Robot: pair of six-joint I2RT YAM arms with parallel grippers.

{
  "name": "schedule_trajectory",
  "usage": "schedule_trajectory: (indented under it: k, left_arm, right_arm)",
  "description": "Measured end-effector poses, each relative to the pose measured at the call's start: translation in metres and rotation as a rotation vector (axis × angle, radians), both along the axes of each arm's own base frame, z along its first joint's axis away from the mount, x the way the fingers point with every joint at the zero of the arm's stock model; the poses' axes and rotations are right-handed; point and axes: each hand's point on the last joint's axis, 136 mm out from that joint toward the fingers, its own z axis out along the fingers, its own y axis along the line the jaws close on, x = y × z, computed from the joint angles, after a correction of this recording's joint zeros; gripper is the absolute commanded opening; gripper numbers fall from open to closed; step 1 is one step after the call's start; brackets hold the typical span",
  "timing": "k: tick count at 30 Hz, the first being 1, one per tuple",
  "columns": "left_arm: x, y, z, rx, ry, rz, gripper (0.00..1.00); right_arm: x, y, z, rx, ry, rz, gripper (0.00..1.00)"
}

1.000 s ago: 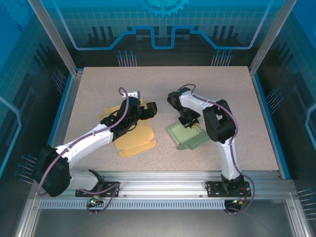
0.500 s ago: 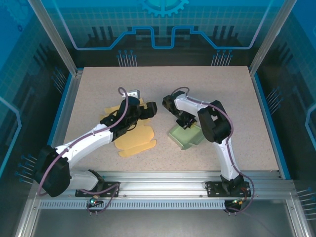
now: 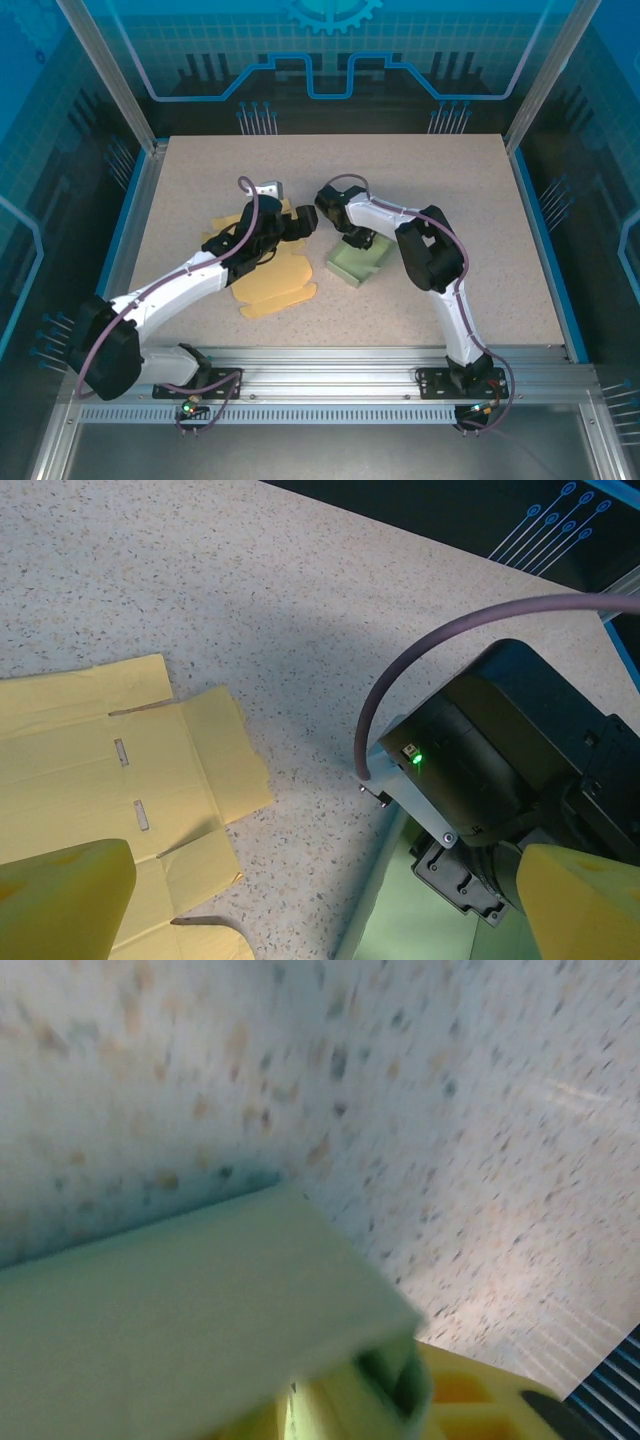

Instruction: Fold the paper box

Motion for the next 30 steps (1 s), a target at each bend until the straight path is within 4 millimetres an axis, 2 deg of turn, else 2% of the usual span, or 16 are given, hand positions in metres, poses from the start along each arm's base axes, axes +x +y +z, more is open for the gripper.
schedule_trajectory:
  k: [8, 11, 14, 20, 24, 26, 27, 30]
  left_arm:
    - [-0.002, 0.002, 0.001, 0.001, -0.006, -0.001, 0.99]
    - [-0.002, 0.002, 0.002, 0.002, -0.008, -0.001, 0.99]
    - [-0.002, 0.004, 0.003, 0.001, -0.011, 0.001, 0.99]
    - [-0.001, 0.005, 0.003, 0.007, -0.012, 0.001, 0.99]
    - [-0.002, 0.007, 0.001, 0.029, -0.009, -0.005, 0.97]
    - [-0.003, 0.009, -0.002, 0.054, -0.002, -0.012, 0.91]
    - [-0.003, 0.009, -0.006, 0.071, 0.005, -0.016, 0.86]
    - [-0.001, 0.009, -0.028, 0.14, 0.052, -0.035, 0.66]
  right_arm:
    - [0.002, 0.017, 0.015, 0.053, -0.04, 0.032, 0.68]
    - [0.001, 0.023, 0.029, 0.078, -0.064, 0.042, 0.72]
    - [0.001, 0.028, 0.051, 0.12, -0.104, 0.046, 0.74]
    - [0.0, 0.032, 0.112, 0.25, -0.22, 0.007, 0.75]
    - [-0.011, 0.028, 0.167, 0.386, -0.325, -0.071, 0.84]
    - [-0.023, 0.021, 0.198, 0.472, -0.392, -0.115, 1.0]
    - [-0.032, 0.015, 0.216, 0.522, -0.434, -0.146, 1.0]
    - [-0.065, -0.011, 0.248, 0.636, -0.525, -0.228, 1.0]
